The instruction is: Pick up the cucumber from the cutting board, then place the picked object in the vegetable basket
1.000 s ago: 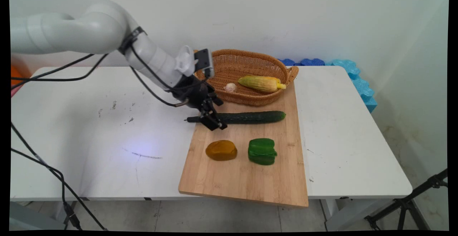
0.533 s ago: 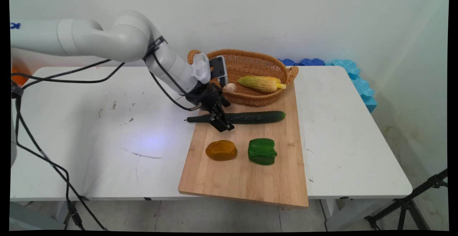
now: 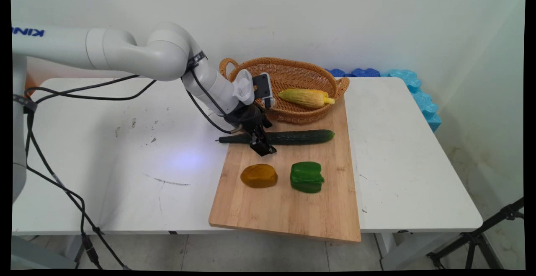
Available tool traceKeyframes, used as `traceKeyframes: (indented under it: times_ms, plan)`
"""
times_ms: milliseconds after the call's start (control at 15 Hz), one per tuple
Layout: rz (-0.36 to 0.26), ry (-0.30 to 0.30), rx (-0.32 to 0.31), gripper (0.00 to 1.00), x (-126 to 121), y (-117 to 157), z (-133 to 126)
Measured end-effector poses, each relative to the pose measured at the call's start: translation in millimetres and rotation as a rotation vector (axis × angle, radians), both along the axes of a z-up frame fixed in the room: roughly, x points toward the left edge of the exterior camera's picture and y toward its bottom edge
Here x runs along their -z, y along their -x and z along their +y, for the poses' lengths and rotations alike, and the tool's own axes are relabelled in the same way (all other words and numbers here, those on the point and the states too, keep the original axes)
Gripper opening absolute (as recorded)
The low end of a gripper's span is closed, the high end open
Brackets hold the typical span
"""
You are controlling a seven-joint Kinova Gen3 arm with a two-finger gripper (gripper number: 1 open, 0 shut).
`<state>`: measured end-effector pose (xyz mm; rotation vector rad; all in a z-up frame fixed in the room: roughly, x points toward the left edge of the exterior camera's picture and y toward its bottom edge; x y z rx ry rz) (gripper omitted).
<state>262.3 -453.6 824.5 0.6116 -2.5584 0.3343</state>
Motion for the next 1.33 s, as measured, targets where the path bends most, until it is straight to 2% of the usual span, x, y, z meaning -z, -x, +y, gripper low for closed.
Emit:
traceKeyframes:
  times_ms: [67, 733, 1333]
  plan:
    - [-0.005, 0.002, -0.001, 0.0, 2, 1, -1]
    - [-0.029, 0.017, 0.012, 0.0, 11, 7, -3]
    - [-0.008, 0.042, 0.036, 0.0, -9, 9, 0]
